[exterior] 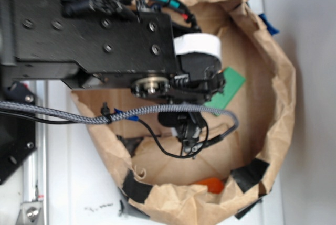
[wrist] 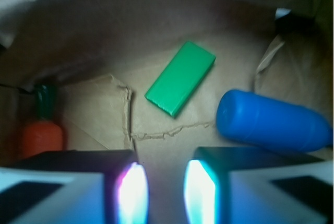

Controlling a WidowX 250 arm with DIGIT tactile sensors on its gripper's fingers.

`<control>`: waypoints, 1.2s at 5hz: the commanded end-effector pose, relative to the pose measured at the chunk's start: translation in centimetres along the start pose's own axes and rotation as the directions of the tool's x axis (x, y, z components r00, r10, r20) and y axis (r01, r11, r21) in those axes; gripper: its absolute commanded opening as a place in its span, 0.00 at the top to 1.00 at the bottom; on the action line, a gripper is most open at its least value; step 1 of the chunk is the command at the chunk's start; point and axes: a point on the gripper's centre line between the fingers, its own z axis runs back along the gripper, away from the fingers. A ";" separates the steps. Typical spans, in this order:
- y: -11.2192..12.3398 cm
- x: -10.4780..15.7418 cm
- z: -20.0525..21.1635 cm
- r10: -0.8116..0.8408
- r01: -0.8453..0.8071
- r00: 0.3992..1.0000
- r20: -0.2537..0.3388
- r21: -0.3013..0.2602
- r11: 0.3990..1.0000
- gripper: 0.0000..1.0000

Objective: Grab the carrot.

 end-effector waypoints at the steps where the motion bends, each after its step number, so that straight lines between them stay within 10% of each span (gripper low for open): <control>1: -3.0 -0.4 -3.1 -0.059 0.059 0.998 -0.009 -0.003 0.998 0.00; 6: -9.2 -1.2 -3.7 -0.125 0.118 0.992 -0.013 -0.260 0.958 0.00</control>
